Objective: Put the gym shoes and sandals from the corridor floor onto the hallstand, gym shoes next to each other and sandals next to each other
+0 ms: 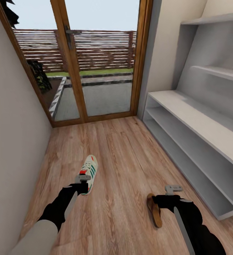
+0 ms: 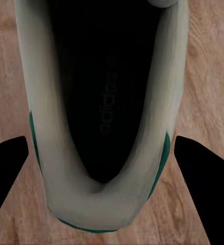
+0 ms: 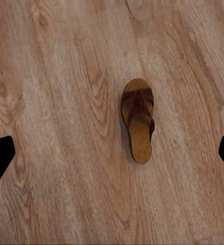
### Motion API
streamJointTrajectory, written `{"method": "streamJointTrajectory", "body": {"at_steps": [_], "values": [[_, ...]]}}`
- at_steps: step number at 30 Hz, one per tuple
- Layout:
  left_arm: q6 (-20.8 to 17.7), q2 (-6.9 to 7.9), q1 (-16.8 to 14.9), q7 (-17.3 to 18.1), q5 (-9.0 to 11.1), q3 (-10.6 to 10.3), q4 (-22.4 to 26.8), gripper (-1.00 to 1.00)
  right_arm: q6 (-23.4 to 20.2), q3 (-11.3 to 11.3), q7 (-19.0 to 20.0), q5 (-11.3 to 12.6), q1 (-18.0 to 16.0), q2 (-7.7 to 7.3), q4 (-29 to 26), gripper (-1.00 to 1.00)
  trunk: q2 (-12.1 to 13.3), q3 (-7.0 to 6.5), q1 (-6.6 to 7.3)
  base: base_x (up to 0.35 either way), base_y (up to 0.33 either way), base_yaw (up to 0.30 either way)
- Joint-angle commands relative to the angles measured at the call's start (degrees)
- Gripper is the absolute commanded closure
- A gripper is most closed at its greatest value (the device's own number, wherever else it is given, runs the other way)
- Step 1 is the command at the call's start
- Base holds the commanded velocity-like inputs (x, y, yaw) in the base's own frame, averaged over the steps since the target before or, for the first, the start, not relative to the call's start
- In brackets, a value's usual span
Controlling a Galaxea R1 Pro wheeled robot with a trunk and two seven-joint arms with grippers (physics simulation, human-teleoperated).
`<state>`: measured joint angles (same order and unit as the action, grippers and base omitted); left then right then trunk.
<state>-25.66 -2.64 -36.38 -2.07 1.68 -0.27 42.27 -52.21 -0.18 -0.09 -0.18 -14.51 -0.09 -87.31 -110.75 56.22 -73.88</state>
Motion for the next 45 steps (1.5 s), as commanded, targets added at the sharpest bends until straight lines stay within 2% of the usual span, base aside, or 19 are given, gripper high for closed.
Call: {"method": "streamJointTrajectory", "body": {"at_steps": [1,12,27,33,45], "values": [[0.0,0.0,0.0,0.0,0.0,0.0,0.0,1.0,0.0,0.0,0.0,0.0,0.0,0.0,0.0,-1.0,0.0,0.0,0.0,0.198,0.0,-0.002],[0.0,0.0,0.0,0.0,0.0,0.0,0.0,1.0,0.0,0.0,0.0,0.0,0.0,0.0,0.0,-1.0,0.0,0.0,0.0,0.09,-0.018,0.0],[0.0,0.0,0.0,0.0,-0.1,0.0,0.0,1.0,0.0,0.0,0.0,0.0,0.0,0.0,0.0,-1.0,0.0,0.0,0.0,0.002,-0.263,0.0],[0.0,0.0,0.0,0.0,0.0,0.0,0.0,1.0,0.0,0.0,0.0,0.0,0.0,0.0,0.0,-1.0,0.0,0.0,0.0,0.017,-0.085,0.0],[0.0,0.0,0.0,0.0,0.0,0.1,0.0,1.0,0.0,0.0,0.0,0.0,0.0,0.0,0.0,-1.0,0.0,0.0,0.0,0.251,-0.006,0.0]]}}
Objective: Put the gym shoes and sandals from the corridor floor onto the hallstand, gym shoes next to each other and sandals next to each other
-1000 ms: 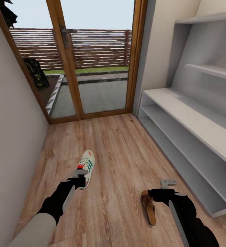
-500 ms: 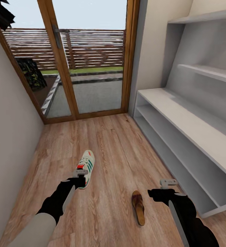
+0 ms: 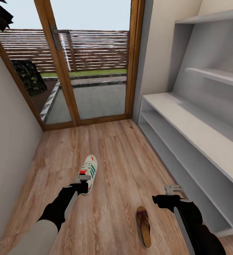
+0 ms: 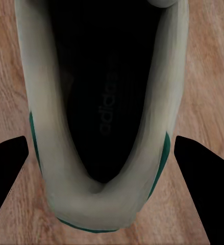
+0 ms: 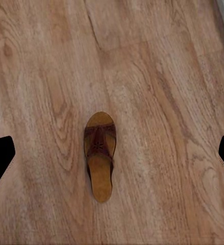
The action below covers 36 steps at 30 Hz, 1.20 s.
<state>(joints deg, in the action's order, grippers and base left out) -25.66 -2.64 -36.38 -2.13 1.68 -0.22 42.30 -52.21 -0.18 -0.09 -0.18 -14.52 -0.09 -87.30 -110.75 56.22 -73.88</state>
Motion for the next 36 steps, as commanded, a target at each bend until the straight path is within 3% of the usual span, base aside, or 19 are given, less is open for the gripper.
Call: {"method": "streamJointTrajectory", "body": {"at_steps": [1,31,36], "values": [[0.0,0.0,0.0,0.1,0.0,0.0,0.0,1.0,0.0,0.0,0.0,0.0,0.0,0.0,0.0,-1.0,0.0,0.0,0.0,0.302,0.0,0.0],[0.0,0.0,0.0,0.1,0.1,0.1,0.1,1.0,0.0,0.0,0.0,0.0,0.0,0.0,0.0,-1.0,0.0,0.24,0.0,0.047,-0.033,0.029],[0.0,0.0,0.1,0.2,0.1,0.2,2.0,1.0,0.0,-0.1,0.0,0.0,0.0,0.0,0.0,-1.0,0.0,0.24,0.0,0.0,0.0,0.0]]}}
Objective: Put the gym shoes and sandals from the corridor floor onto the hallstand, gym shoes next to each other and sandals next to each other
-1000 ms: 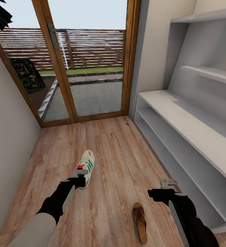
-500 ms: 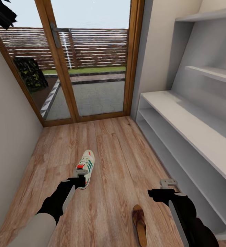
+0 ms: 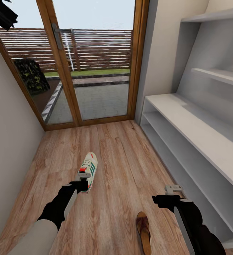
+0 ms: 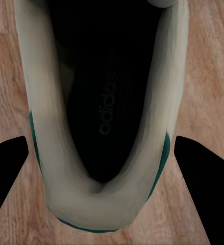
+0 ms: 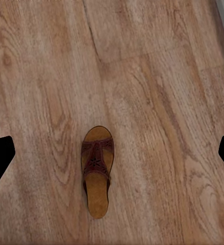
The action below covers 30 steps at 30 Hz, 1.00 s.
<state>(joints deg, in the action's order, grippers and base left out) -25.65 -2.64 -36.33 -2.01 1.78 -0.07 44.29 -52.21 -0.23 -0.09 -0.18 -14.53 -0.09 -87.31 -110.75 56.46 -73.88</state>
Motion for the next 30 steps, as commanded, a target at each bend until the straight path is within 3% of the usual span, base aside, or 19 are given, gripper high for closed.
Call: {"method": "streamJointTrajectory", "body": {"at_steps": [1,8,12,23,30], "values": [[0.0,0.0,0.0,0.0,0.0,0.0,0.6,1.0,0.0,0.0,0.0,0.0,0.0,0.0,0.0,-1.0,0.0,0.0,0.0,0.0,0.0,0.0],[-0.7,0.08,0.0,0.1,0.1,0.1,10.3,1.0,0.0,0.0,0.0,0.1,0.0,-0.06,0.0,-1.0,0.0,0.0,0.0,0.0,0.0,0.0],[-2.5,0.09,0.0,0.0,0.1,-0.1,12.7,1.0,0.0,0.0,0.0,0.1,0.0,-0.04,0.0,-1.0,0.0,0.0,0.0,0.0,0.0,0.0],[-2.9,0.0,0.5,0.0,0.0,-0.1,13.6,1.0,0.0,0.0,0.0,0.0,0.0,-0.05,0.0,-1.0,0.0,0.0,0.0,0.0,0.0,0.0],[-2.7,0.0,1.1,0.0,0.0,-0.1,20.2,1.0,0.0,0.1,0.0,-0.1,0.0,0.0,0.0,-1.0,0.0,0.0,0.0,0.0,0.0,0.0]]}}
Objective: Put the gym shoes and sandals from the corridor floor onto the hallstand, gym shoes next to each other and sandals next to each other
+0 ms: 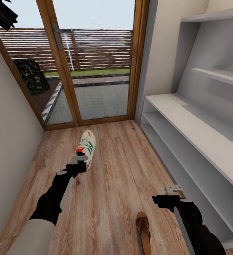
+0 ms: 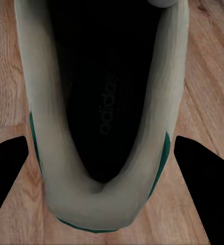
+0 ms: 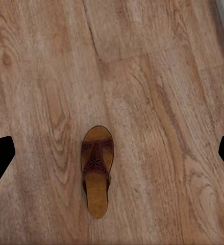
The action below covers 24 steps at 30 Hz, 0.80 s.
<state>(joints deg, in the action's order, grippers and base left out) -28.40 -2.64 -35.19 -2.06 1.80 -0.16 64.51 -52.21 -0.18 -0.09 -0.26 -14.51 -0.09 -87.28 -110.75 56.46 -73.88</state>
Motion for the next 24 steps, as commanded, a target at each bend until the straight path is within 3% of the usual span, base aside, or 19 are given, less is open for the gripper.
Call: {"method": "streamJointTrajectory", "body": {"at_steps": [1,6,24], "values": [[0.0,0.0,0.0,0.1,0.0,0.0,0.6,1.0,0.0,0.0,0.0,0.0,0.0,0.0,0.0,-1.0,0.0,0.0,0.0,0.0,0.0,0.0],[0.2,0.0,0.1,0.0,-0.1,-0.1,1.5,1.0,0.0,0.0,0.0,0.2,0.0,0.05,0.0,-1.0,-1.2,0.63,-0.66,0.0,0.0,0.0],[1.2,0.04,2.7,0.1,-0.1,-0.2,1.8,1.0,0.2,0.0,0.0,0.2,0.0,0.1,0.0,-1.0,-8.4,5.4,-4.61,0.0,0.0,0.0]]}}
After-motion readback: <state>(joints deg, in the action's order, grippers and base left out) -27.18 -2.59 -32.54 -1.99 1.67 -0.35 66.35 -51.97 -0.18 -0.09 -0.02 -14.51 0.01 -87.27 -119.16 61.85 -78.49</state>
